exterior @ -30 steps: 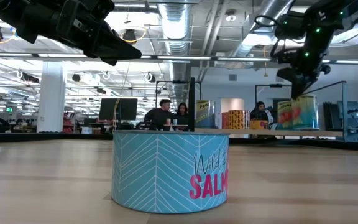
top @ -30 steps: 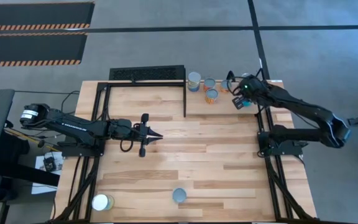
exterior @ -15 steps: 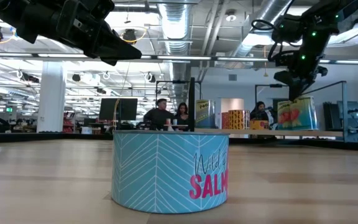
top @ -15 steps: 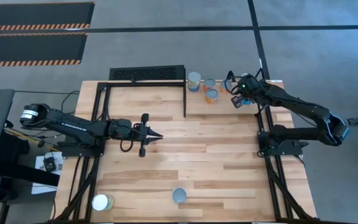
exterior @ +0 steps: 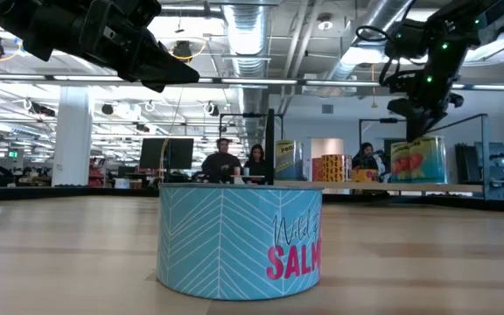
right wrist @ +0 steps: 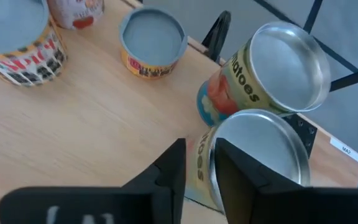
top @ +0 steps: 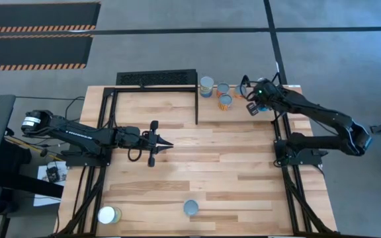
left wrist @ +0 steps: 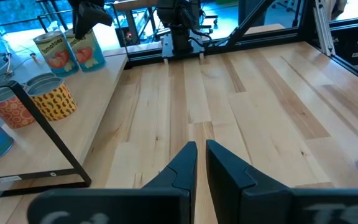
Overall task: Pick and place cans onto a shelf
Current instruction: Align the canned tomatoes with the other canned tomatoes on the shelf, then put the canned carrots on the shelf
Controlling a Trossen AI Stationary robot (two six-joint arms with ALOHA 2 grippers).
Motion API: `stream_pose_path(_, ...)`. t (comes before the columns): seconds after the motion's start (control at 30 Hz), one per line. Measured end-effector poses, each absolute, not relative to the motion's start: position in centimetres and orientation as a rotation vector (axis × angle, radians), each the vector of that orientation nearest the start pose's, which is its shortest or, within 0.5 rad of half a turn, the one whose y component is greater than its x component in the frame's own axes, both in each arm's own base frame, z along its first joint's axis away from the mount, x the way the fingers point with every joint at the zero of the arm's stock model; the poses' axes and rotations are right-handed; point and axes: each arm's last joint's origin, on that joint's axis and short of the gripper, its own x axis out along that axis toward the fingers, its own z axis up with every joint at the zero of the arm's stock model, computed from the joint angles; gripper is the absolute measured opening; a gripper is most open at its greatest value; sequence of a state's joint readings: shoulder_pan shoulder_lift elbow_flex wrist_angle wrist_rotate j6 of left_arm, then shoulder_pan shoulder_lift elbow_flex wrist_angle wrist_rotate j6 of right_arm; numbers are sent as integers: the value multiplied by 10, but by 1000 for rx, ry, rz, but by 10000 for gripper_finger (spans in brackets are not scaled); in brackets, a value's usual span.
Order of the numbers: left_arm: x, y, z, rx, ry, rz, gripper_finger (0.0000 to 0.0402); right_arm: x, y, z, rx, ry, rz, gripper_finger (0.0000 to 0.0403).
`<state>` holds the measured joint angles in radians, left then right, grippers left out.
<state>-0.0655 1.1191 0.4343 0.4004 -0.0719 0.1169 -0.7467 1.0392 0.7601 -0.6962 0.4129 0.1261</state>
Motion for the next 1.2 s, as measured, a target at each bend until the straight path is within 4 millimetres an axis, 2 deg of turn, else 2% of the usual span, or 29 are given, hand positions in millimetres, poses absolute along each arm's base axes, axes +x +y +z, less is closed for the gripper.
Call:
stream_pose_path(0.43, 225, -13, 205, 136, 284, -10, 24, 121, -118, 266, 229, 811, -1103, 110)
stream_pose_path(0.63, 225, -13, 205, 136, 284, -7, 24, 120, -104, 274, 176, 762, -1039, 89)
stream_pose_path(0.87, 225, -13, 205, 138, 284, -8, 24, 126, -71, 287, 96, 662, -851, 13)
stream_pose_path(1.03, 225, -13, 205, 148, 284, -9, 24, 140, -45, 292, 33, 496, -656, 17)
stream_pose_path(1.2, 225, -13, 205, 150, 286, -9, 24, 155, -16, 274, -67, 342, -442, 6)
